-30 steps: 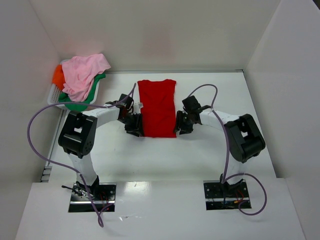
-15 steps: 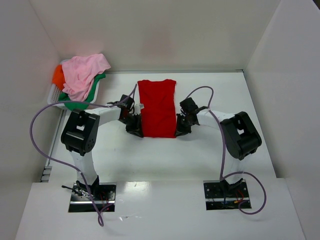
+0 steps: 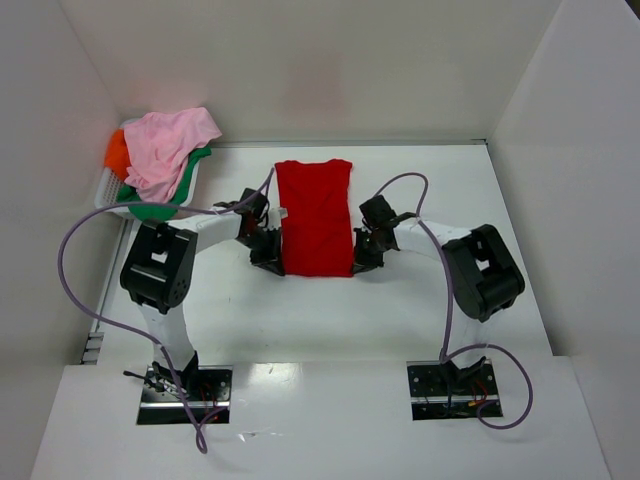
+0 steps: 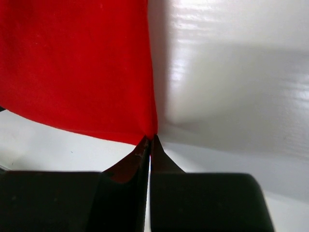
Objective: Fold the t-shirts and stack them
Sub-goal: Grab one side of the 2/3 rectangular tshirt with both arms, then fold the long partially folded tshirt into a neat square, then smooth out wrinkles on the folded tshirt
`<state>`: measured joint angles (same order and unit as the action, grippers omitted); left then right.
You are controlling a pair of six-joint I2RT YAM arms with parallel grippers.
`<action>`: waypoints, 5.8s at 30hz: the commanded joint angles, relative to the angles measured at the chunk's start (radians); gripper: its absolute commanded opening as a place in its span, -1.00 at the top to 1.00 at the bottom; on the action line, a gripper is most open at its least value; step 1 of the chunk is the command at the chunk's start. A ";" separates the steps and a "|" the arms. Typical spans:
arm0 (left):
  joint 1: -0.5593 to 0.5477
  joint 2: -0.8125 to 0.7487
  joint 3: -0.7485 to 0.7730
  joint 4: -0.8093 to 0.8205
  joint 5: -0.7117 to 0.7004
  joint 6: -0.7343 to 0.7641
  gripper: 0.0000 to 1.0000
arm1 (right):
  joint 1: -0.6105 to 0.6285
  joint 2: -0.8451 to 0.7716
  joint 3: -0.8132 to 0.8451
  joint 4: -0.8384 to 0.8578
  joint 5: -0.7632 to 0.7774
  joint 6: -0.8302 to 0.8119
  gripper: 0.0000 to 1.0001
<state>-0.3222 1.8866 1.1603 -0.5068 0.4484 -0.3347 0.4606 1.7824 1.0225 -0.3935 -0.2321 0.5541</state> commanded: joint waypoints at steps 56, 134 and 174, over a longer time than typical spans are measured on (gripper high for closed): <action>0.235 0.648 1.317 -0.279 -0.019 -0.036 0.09 | -0.214 0.735 1.400 -0.237 0.013 -0.086 0.63; 0.187 0.137 0.498 -0.029 0.137 -0.035 0.14 | -0.146 0.206 0.614 -0.108 0.027 -0.143 0.16; 0.178 0.356 0.585 0.106 0.082 -0.118 0.32 | -0.128 0.265 0.453 -0.059 -0.092 -0.171 0.25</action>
<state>-0.1410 2.2375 1.7306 -0.3992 0.5205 -0.4728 0.3252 2.0331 1.4704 -0.4831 -0.3073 0.3996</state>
